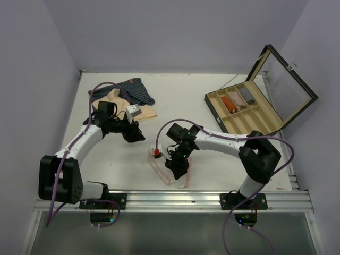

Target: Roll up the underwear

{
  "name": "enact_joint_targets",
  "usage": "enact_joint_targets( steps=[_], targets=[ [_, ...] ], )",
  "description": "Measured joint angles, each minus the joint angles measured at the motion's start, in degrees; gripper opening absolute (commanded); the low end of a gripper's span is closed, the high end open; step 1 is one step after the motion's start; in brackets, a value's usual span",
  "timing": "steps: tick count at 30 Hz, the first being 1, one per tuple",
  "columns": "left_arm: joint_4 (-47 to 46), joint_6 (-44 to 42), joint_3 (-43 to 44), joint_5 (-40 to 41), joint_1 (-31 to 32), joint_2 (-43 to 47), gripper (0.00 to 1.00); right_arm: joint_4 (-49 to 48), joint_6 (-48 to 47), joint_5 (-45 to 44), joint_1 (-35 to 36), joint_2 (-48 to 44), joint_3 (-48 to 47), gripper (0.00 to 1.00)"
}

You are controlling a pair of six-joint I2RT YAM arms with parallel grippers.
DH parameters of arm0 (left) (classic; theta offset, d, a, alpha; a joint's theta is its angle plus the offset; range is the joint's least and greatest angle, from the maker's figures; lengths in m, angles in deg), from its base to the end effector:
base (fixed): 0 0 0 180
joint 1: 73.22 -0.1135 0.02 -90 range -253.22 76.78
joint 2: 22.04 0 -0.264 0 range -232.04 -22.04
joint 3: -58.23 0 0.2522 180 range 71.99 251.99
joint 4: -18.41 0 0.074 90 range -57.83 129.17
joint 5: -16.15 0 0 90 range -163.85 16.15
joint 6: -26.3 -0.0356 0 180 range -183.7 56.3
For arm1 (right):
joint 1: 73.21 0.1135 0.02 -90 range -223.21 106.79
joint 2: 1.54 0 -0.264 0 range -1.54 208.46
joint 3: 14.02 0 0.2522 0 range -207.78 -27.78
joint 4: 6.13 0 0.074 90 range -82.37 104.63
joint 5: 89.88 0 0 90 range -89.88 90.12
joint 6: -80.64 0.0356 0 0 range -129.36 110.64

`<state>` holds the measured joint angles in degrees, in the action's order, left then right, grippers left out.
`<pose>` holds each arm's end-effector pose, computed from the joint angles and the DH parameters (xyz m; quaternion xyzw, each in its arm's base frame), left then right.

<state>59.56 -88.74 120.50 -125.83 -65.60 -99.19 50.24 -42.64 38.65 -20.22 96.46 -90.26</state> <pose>0.2526 -0.0621 0.2266 0.3646 0.7890 -0.3745 0.3230 0.1701 0.2624 0.1818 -0.6669 0.6619 0.3400 0.0400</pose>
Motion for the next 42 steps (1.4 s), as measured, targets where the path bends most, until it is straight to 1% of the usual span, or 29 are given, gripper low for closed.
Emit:
enact_joint_targets(
  steps=[3,6,7,9,11,16,17,20,25,27,28,30,32,35,36,38,39,42],
  targets=[
    [-0.83,0.76,0.0,0.87,0.0,0.59,0.52,1.09,1.64,1.7,-1.27,-0.02,-1.99,0.34],
    [-1.9,1.51,0.02,1.53,0.0,1.33,0.52,-0.28,6.19,3.69,-5.4,0.15,-3.65,0.25],
    [-2.34,1.6,0.04,1.7,0.0,1.51,0.52,-0.87,8.37,4.22,-7.19,0.79,-4.39,0.21],
    [-2.6,1.51,0.44,2.12,0.0,1.6,0.52,-2.12,12.07,4.5,-10.12,3.74,-6.78,0.18],
    [-2.58,1.29,0.98,2.6,0.0,1.6,0.52,-3.74,15.08,4.37,-11.61,7.72,-8.52,0.17],
    [-1.88,-1.99,1.64,4.0,0.0,2.43,0.52,-4.7,21.09,3.3,-11.37,17.97,-10.84,0.16],
    [-1.55,-2.89,1.64,4.44,0.0,2.75,0.51,-3.76,22.03,4.5,-11.37,19.76,-12.26,0.15],
    [-0.46,-5.42,1.62,5.55,0.0,3.89,0.5,-0.96,23.15,5.14,-11.58,24.68,-19.76,0.15],
    [1.05,-9.14,1.46,7.15,0.0,5.27,0.46,0.9,23.47,5.46,-13.05,34.95,-38.36,0.16],
    [1.36,-10.4,1.46,8.17,0.26,5.25,0.44,0.52,24.24,4.85,-14.27,36.72,-42.73,0.17],
    [1.44,-10.86,1.46,9.01,0.59,5.22,0.43,-0.35,25.0,4.74,-14.95,36.85,-43.34,0.17],
    [1.4,-11.72,1.46,11.13,2.6,5.14,0.42,-2.47,28.11,5.35,-16.5,35.63,-42.51,0.18],
    [1.31,-12.31,1.44,13.25,6.4,4.96,0.41,-7.61,32.94,6.38,-18.05,32.09,-37.44,0.2],
    [0.48,-12.68,1.42,15.28,12.57,4.22,0.39,-15.58,41.4,7.39,-22.14,21.88,-24.2,0.17],
    [0.24,-12.81,1.42,15.69,14.51,3.54,0.36,-17.94,44.28,7.5,-23.37,17.9,-19.74,0.14],
    [0.04,-13.66,1.53,16.28,17.16,1.2,0.36,-21.53,50.4,7.13,-25.2,10.49,-12.41,0.1],
    [0.13,-14.19,1.84,16.46,18.08,-0.39,0.36,-23.96,53.81,6.84,-25.51,7.13,-8.92,0.07],
    [0.98,-16.44,3.32,16.96,20.41,-5.29,0.34,-31.06,63.91,4.39,-24.74,-0.24,0.98,0.03]
  ],
)
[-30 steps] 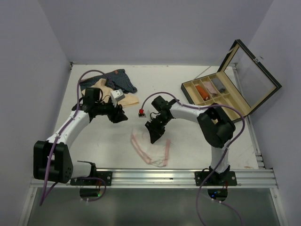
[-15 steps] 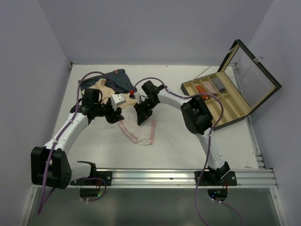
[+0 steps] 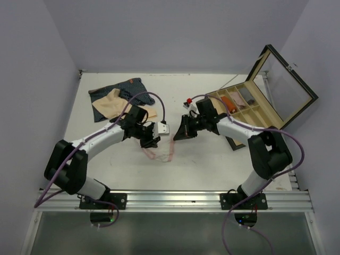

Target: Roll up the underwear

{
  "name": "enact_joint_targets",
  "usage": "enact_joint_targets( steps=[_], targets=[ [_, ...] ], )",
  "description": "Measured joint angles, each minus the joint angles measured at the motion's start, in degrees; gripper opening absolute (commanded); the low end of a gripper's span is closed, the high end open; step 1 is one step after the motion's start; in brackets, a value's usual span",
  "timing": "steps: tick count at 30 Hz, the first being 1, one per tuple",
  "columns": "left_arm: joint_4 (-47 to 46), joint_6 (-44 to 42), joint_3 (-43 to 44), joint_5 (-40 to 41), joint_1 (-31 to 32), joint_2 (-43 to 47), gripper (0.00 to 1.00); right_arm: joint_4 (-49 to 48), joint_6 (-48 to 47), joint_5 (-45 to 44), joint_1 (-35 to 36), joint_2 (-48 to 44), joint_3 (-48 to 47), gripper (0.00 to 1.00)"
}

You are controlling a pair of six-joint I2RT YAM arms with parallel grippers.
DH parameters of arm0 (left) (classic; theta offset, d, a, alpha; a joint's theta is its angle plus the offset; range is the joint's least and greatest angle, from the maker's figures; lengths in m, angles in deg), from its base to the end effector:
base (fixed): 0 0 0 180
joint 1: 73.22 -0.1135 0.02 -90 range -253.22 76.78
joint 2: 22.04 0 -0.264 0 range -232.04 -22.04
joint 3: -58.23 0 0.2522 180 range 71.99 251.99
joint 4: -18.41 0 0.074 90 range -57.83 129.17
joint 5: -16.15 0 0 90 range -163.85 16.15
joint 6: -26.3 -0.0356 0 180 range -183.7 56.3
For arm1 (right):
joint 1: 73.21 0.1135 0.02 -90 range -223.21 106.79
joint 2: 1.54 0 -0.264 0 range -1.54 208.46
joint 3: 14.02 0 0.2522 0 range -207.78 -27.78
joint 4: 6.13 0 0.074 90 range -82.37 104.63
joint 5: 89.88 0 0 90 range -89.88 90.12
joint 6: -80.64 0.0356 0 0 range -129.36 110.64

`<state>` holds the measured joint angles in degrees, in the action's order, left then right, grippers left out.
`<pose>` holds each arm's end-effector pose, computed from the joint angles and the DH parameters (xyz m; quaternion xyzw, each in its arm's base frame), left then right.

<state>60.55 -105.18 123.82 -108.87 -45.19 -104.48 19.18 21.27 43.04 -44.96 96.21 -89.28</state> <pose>0.2374 -0.1495 0.2137 0.5899 0.7092 -0.2581 0.2871 0.3020 0.1898 0.2045 -0.1136 0.8708 0.4619 0.1240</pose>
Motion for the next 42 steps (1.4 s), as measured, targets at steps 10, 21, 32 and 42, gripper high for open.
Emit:
enact_joint_targets(
  steps=[10,21,32,42],
  targets=[
    [-0.24,-2.25,4.33,1.11,7.43,-9.97,0.33,-4.81,14.14,-7.56,0.85,-4.04,12.13,0.0],
    [-0.79,-2.67,3.87,3.08,9.31,-12.63,0.24,-6.56,17.33,-7.91,-0.87,-4.02,12.13,0.0],
    [-1.46,-2.64,3.8,4.9,9.51,-15.93,0.05,-7.23,18.49,-7.13,-1.33,-2.32,12.15,0.0],
    [2.47,-1.01,10.62,4.31,9.07,-15.91,0.0,-7.37,20.57,-4.48,-1.81,-1.49,12.24,0.0]
  ],
)
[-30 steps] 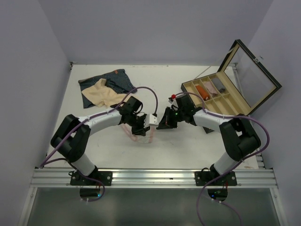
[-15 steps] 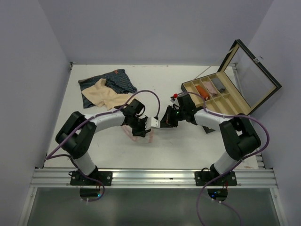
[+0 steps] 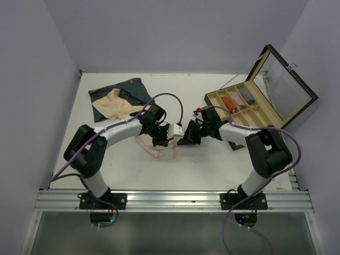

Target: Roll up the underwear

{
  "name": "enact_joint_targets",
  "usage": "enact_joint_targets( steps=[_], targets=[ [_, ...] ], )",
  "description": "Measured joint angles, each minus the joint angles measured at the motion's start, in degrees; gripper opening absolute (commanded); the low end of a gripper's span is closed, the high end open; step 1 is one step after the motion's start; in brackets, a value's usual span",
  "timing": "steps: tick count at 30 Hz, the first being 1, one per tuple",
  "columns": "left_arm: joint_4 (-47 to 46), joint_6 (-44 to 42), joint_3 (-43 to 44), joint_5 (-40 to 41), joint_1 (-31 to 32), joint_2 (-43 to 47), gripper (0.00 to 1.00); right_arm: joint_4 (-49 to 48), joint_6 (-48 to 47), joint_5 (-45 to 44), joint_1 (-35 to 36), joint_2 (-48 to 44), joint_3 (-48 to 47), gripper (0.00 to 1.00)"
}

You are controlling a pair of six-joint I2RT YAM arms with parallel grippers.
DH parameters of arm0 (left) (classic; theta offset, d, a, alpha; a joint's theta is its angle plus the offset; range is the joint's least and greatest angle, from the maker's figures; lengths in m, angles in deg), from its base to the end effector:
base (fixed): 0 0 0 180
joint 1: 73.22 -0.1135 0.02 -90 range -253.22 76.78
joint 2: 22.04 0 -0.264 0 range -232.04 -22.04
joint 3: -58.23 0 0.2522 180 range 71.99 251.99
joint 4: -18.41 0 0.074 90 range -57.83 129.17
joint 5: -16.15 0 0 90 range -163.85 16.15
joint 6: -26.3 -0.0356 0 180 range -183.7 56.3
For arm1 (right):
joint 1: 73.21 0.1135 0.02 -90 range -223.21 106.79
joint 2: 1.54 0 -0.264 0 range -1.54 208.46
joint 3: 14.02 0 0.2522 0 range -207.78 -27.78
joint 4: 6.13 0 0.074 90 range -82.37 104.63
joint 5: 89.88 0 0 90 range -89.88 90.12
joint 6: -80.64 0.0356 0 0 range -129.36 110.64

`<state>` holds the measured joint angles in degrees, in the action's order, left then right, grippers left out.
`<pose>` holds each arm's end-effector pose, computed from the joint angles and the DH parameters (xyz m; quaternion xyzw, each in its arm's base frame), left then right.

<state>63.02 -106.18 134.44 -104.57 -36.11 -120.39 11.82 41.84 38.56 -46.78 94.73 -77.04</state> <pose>0.2548 -0.2156 0.1835 0.6455 0.6915 -0.2501 0.2062 0.2799 0.1638 0.1582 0.0842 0.8934 0.4385 0.0498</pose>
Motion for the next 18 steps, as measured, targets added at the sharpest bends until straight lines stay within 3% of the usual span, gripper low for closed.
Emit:
enact_joint_targets(
  steps=[9,18],
  targets=[
    [2.1,1.38,4.85,-0.81,-2.78,0.0,0.0,-0.63,4.76,1.66,0.02,2.93,0.13,0.0],
    [3.82,1.4,6.27,-1.66,-3.23,0.11,0.0,-4.83,7.98,1.84,0.17,12.31,-0.85,0.0]
  ],
)
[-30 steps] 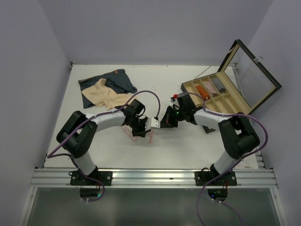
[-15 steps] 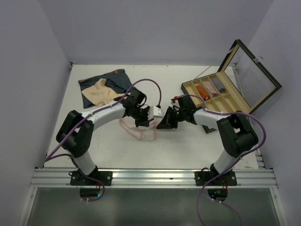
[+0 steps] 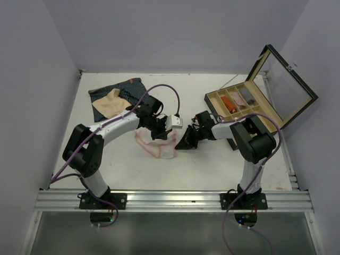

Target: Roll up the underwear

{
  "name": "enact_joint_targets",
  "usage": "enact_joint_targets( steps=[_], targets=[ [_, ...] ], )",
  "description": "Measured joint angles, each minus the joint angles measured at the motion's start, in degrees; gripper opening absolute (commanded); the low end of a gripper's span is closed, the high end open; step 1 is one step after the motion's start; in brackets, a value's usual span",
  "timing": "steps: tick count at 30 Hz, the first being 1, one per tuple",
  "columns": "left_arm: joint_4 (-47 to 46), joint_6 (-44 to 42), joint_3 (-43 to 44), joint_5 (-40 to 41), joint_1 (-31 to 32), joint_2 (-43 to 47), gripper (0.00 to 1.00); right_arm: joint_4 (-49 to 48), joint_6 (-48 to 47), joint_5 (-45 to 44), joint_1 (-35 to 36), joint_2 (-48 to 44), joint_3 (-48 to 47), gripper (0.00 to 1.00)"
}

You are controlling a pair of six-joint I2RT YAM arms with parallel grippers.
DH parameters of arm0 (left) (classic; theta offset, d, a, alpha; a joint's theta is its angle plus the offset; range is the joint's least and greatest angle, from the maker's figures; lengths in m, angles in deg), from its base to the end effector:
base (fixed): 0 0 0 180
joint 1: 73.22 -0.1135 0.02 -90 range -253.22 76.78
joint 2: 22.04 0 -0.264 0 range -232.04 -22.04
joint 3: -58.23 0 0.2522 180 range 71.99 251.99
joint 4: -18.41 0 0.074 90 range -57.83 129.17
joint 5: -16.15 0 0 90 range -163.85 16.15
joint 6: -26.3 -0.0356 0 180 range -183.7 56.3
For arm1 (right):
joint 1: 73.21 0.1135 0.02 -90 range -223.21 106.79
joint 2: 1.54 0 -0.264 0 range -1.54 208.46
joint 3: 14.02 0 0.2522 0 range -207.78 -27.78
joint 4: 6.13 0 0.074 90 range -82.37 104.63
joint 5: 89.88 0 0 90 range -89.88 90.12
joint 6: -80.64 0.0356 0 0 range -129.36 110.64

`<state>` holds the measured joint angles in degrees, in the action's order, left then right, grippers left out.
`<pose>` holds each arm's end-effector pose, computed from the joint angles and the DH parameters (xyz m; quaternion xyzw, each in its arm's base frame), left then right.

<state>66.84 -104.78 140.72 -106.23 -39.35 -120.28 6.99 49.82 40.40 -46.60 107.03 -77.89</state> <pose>0.2766 -0.2086 0.2126 0.6190 0.7050 -0.2577 0.2312 0.2912 0.1716 0.1007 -0.1614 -0.8926 -0.4195 0.0346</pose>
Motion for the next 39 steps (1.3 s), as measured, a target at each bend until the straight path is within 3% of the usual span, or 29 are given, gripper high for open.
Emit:
enact_joint_targets(
  steps=[19,39],
  targets=[
    [2.36,-0.02,1.57,-0.46,0.0,1.53,0.0,-11.87,7.61,-0.22,1.22,6.29,-4.44,0.0],
    [4.76,0.0,2.25,-2.75,-0.04,3.34,0.0,-20.33,9.92,-1.22,1.31,7.52,-2.47,0.0]
  ],
)
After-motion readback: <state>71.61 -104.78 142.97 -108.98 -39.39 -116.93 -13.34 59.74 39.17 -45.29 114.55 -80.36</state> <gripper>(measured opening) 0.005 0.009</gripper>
